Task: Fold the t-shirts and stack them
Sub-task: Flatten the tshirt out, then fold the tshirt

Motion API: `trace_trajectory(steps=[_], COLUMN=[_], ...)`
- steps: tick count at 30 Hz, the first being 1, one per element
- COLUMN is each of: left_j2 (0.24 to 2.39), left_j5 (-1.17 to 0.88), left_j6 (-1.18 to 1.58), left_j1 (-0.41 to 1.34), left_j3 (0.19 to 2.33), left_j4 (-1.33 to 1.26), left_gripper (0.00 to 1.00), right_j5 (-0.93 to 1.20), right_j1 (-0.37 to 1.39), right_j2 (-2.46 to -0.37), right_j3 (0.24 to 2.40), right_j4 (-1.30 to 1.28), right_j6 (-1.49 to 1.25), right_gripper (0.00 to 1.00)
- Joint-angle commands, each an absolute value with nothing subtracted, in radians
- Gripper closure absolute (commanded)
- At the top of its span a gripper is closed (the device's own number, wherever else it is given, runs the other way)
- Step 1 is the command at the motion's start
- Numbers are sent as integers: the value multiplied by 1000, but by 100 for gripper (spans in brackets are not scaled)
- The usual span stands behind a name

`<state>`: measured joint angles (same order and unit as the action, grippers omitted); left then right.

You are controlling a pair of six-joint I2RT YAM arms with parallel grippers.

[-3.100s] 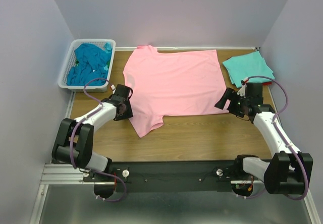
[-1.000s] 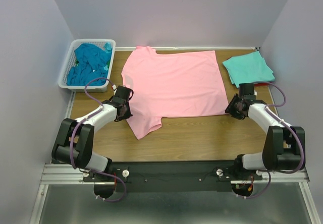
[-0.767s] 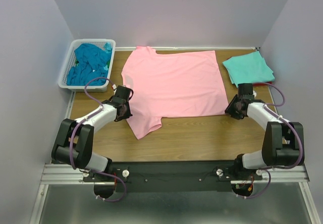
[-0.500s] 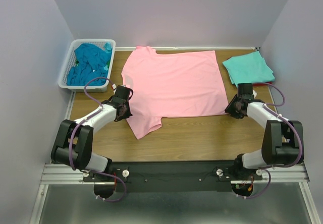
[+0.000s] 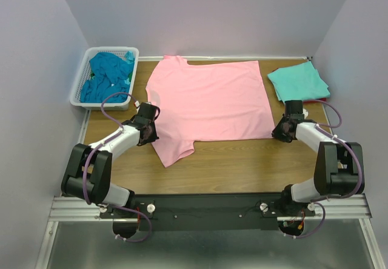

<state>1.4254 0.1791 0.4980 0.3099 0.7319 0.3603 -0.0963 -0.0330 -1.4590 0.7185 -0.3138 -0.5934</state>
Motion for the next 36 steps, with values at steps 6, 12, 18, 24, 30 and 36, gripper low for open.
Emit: trace_trajectory(steps=[6, 12, 18, 24, 30, 36], left_j2=[1381, 1310, 1194, 1115, 1127, 1220], left_j5=[172, 81, 95, 114, 133, 150], left_j6=[498, 523, 534, 535, 519, 489], left_j1=[299, 281, 273, 233, 216, 204], left_j3=[718, 716, 738, 741, 771, 860], left_j4=[364, 428, 576, 684, 689, 643], left_gripper=[100, 100, 100, 100, 100, 100], right_j5=[-163, -135, -78, -69, -61, -34], right_j1=[-38, -47, -49, -49, -49, -49], right_j2=[-1430, -1329, -1244, -1178, -1163, -1262], right_j3=[683, 707, 736, 726, 761, 897], right_j4=[-328, -480, -601, -692, -710, -709], right_j6=[-560, -520, -500, -502, -483, -420], right_gripper=[99, 99, 99, 99, 99, 99])
